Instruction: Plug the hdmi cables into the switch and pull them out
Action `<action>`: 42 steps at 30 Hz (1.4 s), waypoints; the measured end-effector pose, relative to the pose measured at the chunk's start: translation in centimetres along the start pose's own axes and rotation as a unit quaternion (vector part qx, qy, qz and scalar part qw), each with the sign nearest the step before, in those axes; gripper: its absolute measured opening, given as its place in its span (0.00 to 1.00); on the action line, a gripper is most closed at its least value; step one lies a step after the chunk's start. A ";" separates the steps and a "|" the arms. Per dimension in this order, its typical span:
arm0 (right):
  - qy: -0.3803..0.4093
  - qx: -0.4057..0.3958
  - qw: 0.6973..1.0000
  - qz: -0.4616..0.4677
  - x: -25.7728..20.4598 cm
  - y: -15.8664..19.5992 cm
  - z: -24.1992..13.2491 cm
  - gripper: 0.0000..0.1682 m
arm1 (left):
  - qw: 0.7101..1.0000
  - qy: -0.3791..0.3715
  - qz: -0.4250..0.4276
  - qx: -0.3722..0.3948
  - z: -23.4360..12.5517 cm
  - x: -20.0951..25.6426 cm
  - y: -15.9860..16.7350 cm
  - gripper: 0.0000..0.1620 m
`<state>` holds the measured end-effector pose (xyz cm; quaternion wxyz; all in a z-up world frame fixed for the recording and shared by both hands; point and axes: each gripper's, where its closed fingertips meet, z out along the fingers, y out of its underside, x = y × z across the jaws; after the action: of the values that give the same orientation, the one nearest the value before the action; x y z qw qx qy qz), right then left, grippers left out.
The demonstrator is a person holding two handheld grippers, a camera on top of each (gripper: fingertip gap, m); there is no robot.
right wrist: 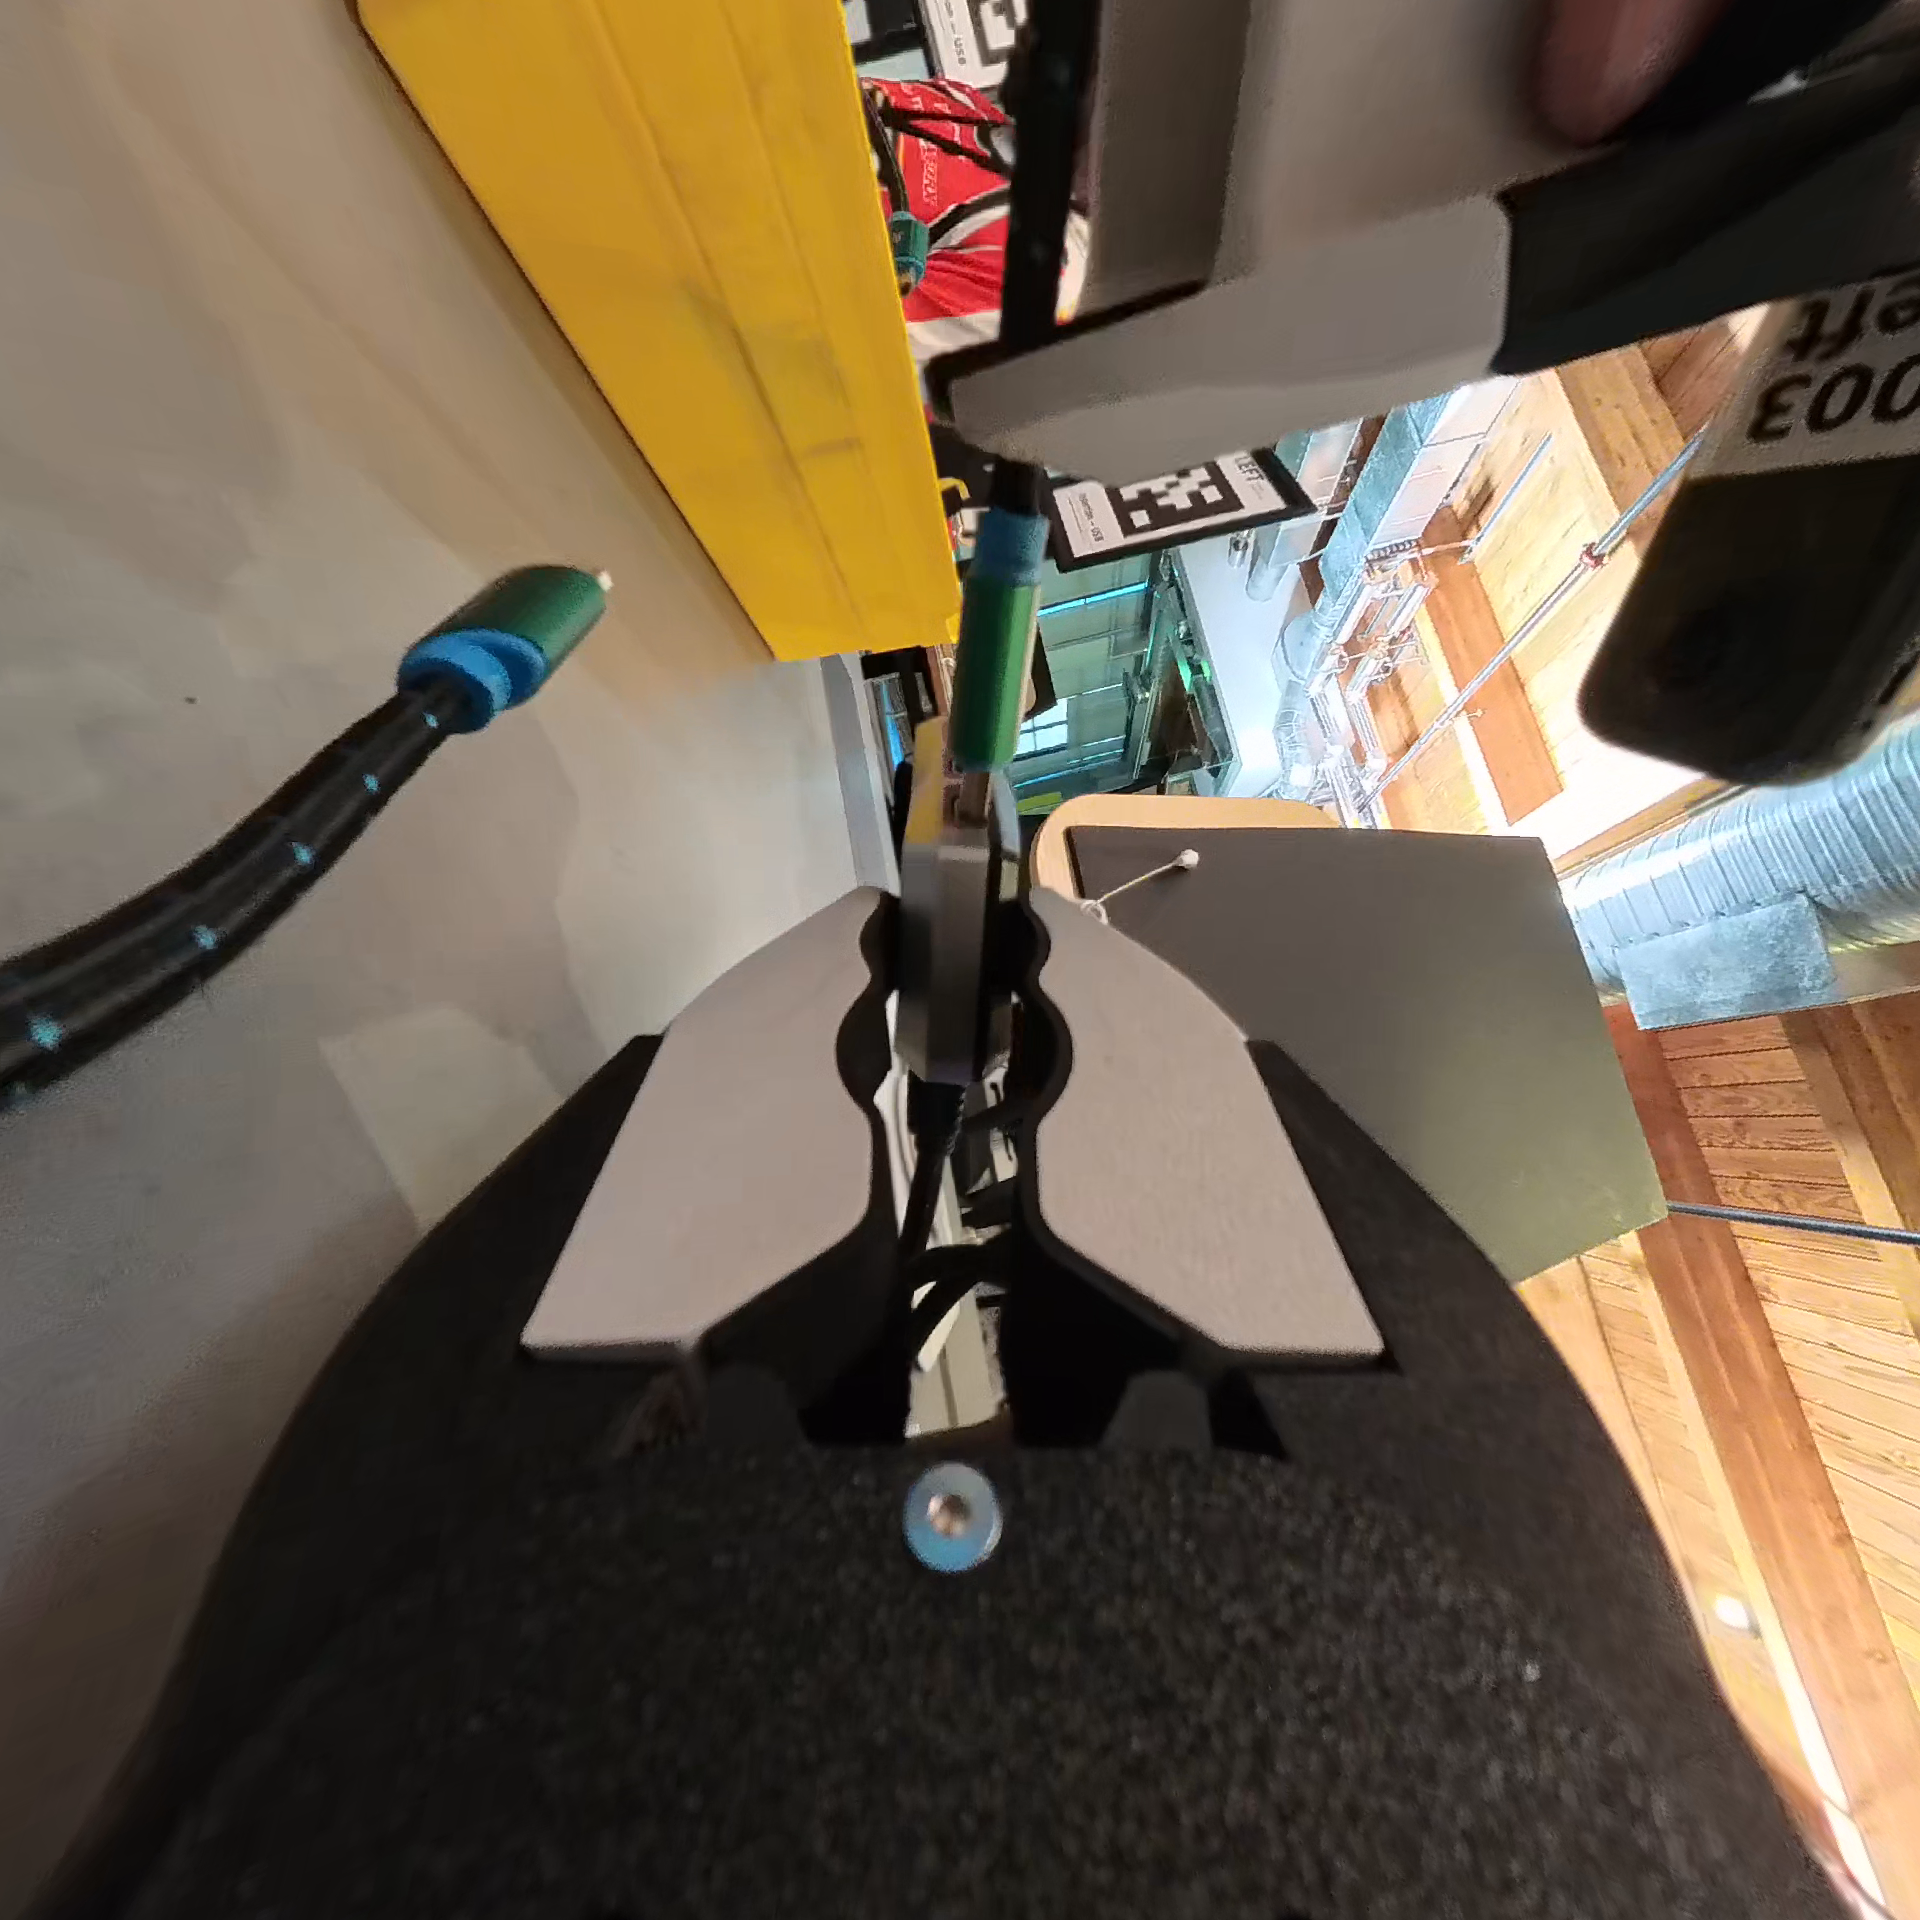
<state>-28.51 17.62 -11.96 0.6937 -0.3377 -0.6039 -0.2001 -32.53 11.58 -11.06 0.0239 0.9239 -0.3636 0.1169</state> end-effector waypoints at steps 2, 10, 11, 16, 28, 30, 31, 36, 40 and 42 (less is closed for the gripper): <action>-0.001 -0.001 1.000 0.012 0.1 0.2 0.0 0.11 | 0.999 0.027 0.000 0.026 -0.3 0.2 -0.4 0.04; -0.005 0.022 1.000 0.005 -0.2 -0.9 -0.3 0.11 | 0.995 0.092 -0.036 0.014 0.1 0.8 1.0 0.03; -0.006 0.023 1.000 0.006 -0.2 -1.0 -0.3 0.11 | 0.995 0.093 -0.037 0.009 0.1 0.8 1.1 0.03; -0.001 0.018 1.000 0.012 0.1 -0.6 -0.4 0.11 | 0.986 0.141 -0.083 0.016 -0.1 0.9 0.6 0.03; -0.005 0.016 1.000 0.026 0.3 -0.4 -0.2 0.11 | 0.950 0.265 -0.157 0.061 0.1 1.0 0.3 0.04; -0.005 0.018 1.000 0.026 0.2 -0.5 -0.2 0.11 | 0.949 0.271 -0.152 0.058 0.1 1.5 0.3 0.04; -0.005 0.017 1.000 0.023 0.2 -0.5 -0.2 0.11 | 0.950 0.269 -0.149 0.055 0.2 1.6 0.4 0.04; -0.003 0.016 1.000 0.017 0.2 -0.5 -0.3 0.11 | 0.950 0.271 -0.145 0.050 0.4 2.0 0.3 0.04; 0.002 0.026 1.000 0.008 0.2 -1.0 -0.4 0.11 | 0.953 0.273 -0.129 0.025 0.7 2.4 1.0 0.03; -0.001 0.031 1.000 0.002 0.0 -1.3 -0.5 0.11 | 0.958 0.259 -0.121 0.011 0.9 2.3 1.3 0.04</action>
<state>-29.03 16.40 -11.72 0.7036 -0.3178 -0.6096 -0.1795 -31.64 8.96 -11.47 0.1205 0.8993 -0.2293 0.3523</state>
